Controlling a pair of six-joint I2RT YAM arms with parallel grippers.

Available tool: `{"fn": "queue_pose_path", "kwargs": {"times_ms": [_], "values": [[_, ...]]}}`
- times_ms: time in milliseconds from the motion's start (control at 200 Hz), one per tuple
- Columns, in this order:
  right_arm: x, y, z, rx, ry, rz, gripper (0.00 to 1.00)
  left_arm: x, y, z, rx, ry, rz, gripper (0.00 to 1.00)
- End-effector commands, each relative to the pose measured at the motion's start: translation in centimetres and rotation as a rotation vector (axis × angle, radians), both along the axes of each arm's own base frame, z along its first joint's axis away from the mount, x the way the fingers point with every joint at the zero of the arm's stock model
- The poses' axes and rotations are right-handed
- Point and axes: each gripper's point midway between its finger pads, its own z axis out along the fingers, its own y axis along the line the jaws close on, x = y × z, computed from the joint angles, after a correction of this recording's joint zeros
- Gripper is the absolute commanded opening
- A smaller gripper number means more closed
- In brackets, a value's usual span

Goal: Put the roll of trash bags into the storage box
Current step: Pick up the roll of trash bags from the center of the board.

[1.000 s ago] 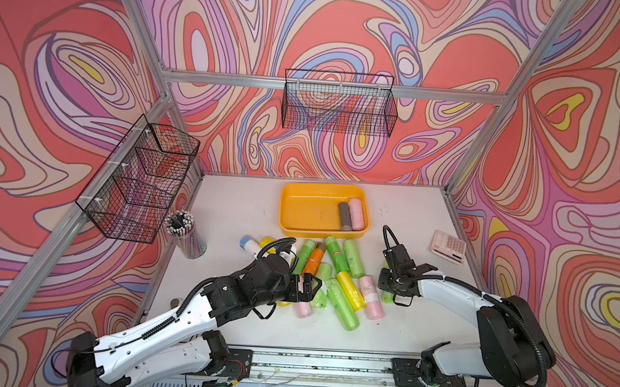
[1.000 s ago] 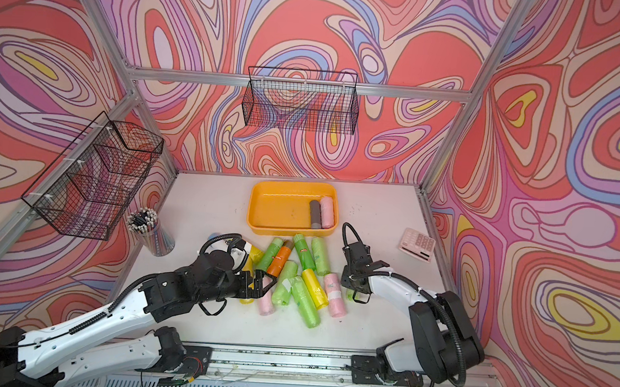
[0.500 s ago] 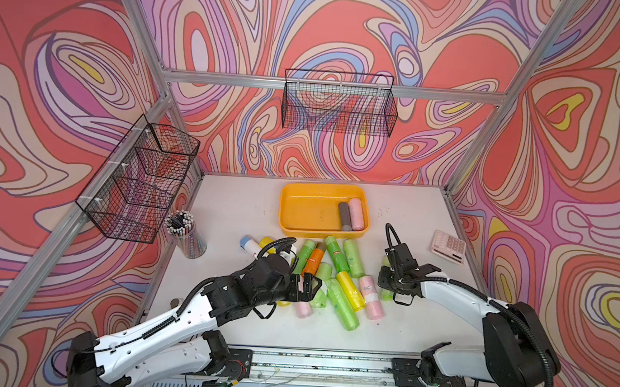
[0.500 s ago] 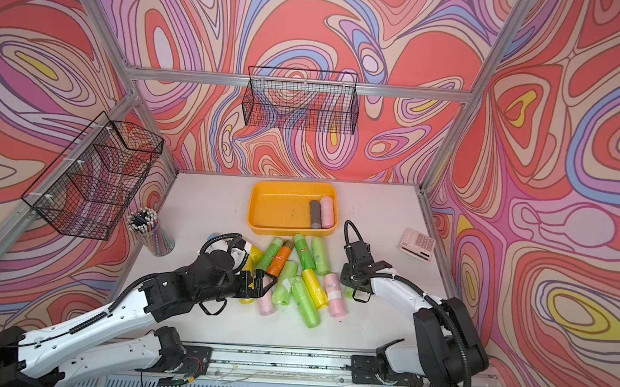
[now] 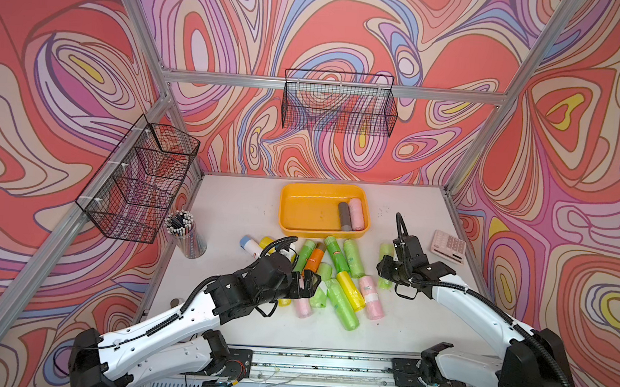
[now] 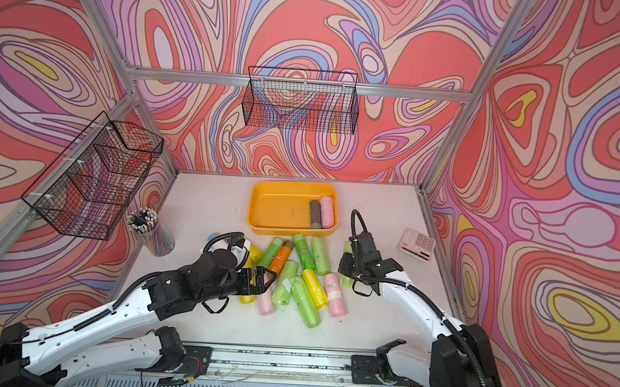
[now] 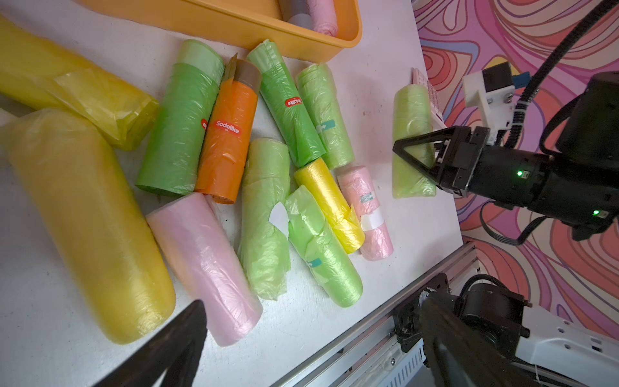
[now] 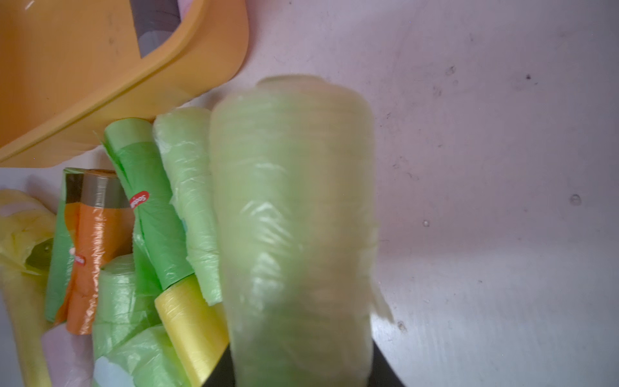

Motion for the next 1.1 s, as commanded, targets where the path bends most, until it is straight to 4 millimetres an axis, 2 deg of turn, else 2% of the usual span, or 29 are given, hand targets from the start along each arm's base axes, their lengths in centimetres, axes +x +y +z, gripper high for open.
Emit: {"fn": "queue_pose_path", "kwargs": {"times_ms": [0,180,536,721,871,1092], "values": [[1.0,2.1,3.3,0.125,-0.071,0.038,0.22,0.9,-0.5,2.0,-0.042,-0.032,0.035,1.0],[1.9,3.0,5.8,0.178,-0.141,0.063,0.22,1.2,-0.4,2.1,-0.046,-0.037,0.062,1.0],[2.8,4.1,8.1,0.21,-0.188,0.11,0.2,2.2,-1.0,3.0,-0.042,-0.059,0.074,1.0],[3.3,4.8,9.4,0.245,-0.215,0.131,0.18,2.0,-1.1,3.6,-0.057,-0.053,0.067,1.0],[4.0,4.9,10.0,0.252,-0.233,0.115,0.19,1.9,-0.2,4.2,-0.057,-0.074,0.093,1.0],[5.0,6.1,10.3,0.278,-0.235,0.155,0.18,1.8,1.6,4.1,-0.039,-0.091,0.143,1.0]]}}
